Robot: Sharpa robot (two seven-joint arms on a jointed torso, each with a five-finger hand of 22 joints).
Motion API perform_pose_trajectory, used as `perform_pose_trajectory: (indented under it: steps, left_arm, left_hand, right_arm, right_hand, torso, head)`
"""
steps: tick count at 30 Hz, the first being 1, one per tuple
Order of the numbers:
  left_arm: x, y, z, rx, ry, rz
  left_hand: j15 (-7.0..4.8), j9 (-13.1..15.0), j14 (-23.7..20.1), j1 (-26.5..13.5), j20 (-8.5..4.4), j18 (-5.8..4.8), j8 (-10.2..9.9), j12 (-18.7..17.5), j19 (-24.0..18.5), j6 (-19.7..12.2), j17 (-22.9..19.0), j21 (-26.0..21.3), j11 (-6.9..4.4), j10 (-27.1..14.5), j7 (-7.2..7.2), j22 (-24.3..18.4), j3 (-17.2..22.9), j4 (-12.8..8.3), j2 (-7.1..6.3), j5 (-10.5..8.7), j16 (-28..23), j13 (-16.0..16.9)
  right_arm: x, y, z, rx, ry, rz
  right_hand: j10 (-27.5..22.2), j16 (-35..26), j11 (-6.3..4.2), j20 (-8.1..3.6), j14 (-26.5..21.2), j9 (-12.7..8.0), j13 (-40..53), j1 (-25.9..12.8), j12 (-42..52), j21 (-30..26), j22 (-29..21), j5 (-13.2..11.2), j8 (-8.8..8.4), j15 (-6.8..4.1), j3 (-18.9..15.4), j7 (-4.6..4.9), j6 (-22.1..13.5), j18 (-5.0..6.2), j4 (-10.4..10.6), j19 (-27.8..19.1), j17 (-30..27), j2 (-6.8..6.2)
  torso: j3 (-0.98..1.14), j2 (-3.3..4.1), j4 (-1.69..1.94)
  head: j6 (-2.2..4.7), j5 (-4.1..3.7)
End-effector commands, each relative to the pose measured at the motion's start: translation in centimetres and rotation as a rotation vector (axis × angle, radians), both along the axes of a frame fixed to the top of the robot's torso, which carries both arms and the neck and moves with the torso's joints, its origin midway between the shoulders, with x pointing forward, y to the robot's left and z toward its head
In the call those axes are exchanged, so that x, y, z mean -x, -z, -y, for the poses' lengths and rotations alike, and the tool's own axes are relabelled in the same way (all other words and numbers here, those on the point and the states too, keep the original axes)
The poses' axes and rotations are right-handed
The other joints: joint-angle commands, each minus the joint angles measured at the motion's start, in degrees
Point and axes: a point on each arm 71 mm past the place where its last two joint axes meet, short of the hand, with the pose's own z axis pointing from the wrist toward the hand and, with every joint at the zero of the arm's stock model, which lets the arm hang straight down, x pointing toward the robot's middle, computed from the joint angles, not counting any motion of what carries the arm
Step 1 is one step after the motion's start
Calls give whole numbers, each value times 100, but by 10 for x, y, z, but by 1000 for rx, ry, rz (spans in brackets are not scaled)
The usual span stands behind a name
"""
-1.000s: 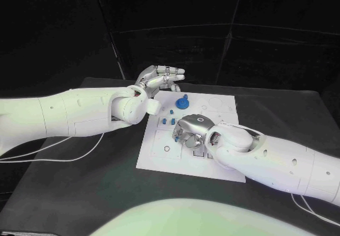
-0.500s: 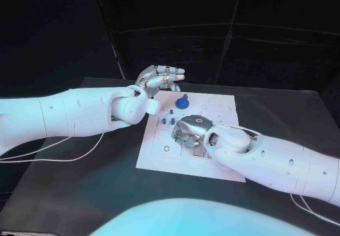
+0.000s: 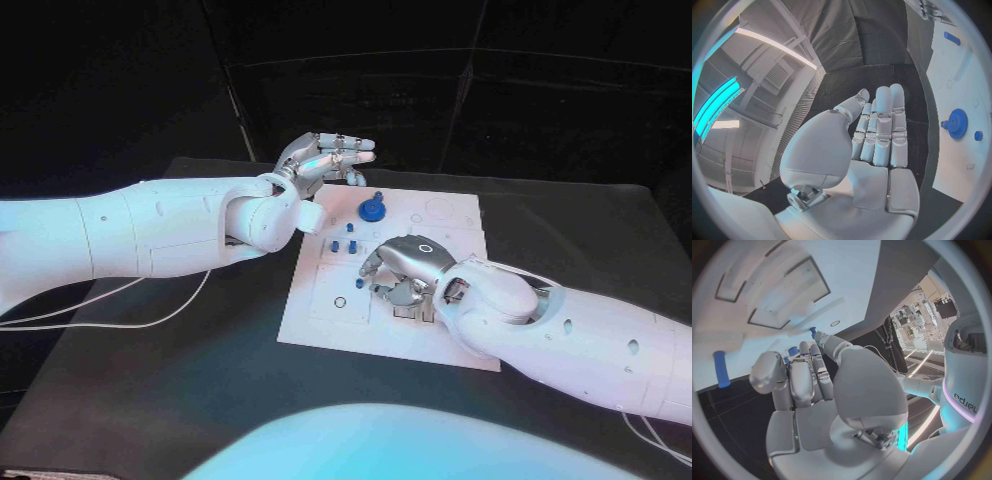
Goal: Assemble the parts on the task board
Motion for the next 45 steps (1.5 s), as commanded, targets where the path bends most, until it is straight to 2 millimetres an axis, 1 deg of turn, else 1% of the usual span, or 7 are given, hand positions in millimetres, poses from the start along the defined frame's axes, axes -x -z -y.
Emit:
perform_pose_trajectory:
  steps: [1, 11, 14, 19, 23, 36, 45]
  left_arm:
    - [0, -2, 0, 12, 10, 7]
    - [0, -2, -1, 15, 13, 6]
    - [0, -2, -1, 15, 14, 6]
    - [0, -2, 0, 18, 19, 6]
    - [0, -2, 1, 19, 21, 6]
    - [-1, -2, 1, 19, 23, 6]
    - [-1, -1, 1, 18, 23, 6]
  left_hand:
    - [7, -5, -30, 28, 12, 71, 27, 2, -30, -14, -9, -21, 12, -39, 34, -6, -22, -3, 31, 8, -34, -9]
    - [7, -5, -27, 31, 12, 71, 27, 2, -28, -16, -10, -22, 12, -43, 34, -7, -24, -3, 33, 8, -34, -9]
    - [7, -5, -27, 31, 12, 71, 27, 2, -28, -16, -10, -22, 12, -43, 34, -7, -24, -3, 33, 8, -34, -9]
    - [7, -5, -26, 32, 12, 71, 27, 2, -27, -16, -10, -22, 12, -43, 34, -7, -25, -3, 34, 8, -35, -9]
    - [7, -5, -25, 34, 13, 71, 27, 3, -27, -16, -11, -23, 12, -44, 34, -8, -26, -3, 36, 8, -35, -9]
    - [7, -5, -25, 34, 13, 71, 27, 3, -27, -16, -11, -23, 12, -44, 34, -8, -26, -3, 36, 8, -35, -9]
    - [7, -5, -23, 38, 13, 71, 28, 5, -25, -17, -12, -25, 12, -46, 34, -9, -28, -5, 38, 8, -37, -8]
  right_arm:
    - [-2, -12, 13, -97, 52, 12]
    - [-34, -46, 67, -75, 217, 1]
    - [-42, -52, 82, -25, 249, -5]
    - [-52, -52, 98, 62, 278, -18]
    - [-54, -50, 99, 98, 276, -29]
    - [-61, -42, 86, 149, 243, -57]
    - [-62, -39, 80, 158, 226, -66]
  right_hand:
    - [-20, 56, 2, 26, 79, 10, 10, -6, 53, 8, 35, 46, 15, 32, -38, 0, -29, 87, 0, -10, 68, -20]
    - [-119, 81, -5, 36, 113, 0, -17, -111, 107, 5, 30, 50, -12, 28, -181, -29, -132, 86, 32, 23, 66, -109]
    - [-231, 79, -32, 26, 126, -7, -59, -124, 110, -13, 9, -14, -19, 9, -309, -82, -264, 90, 35, 37, 46, -137]
    - [-412, 35, -51, 8, 116, -2, -108, -81, 147, -77, -68, -104, -14, -9, -577, -137, -422, 97, 30, 32, -34, -135]
    - [-482, 26, -46, 9, 113, 0, -115, -47, 162, -101, -96, -121, -15, -6, -668, -141, -464, 100, 24, 28, -54, -119]
    - [-448, 11, -44, 6, 110, 15, -106, 44, 258, -138, -139, -66, 10, -5, -756, -100, -431, 107, 8, 26, -91, -21]
    - [-60, 30, -82, -16, 141, 35, -120, 102, 393, -103, -79, -47, 49, -36, -723, -109, -284, 92, 11, 97, -92, 118]
  torso:
    - [-10, -7, -10]
    - [-8, -5, -2]
    - [-6, 0, -12]
    - [0, 1, 3]
    - [5, 7, 17]
    - [4, 10, 8]
    - [-2, 3, 3]
  head:
    - [24, -27]
    - [113, -141]
    - [149, -172]
    - [173, -213]
    - [184, -232]
    - [180, -225]
    - [157, -209]
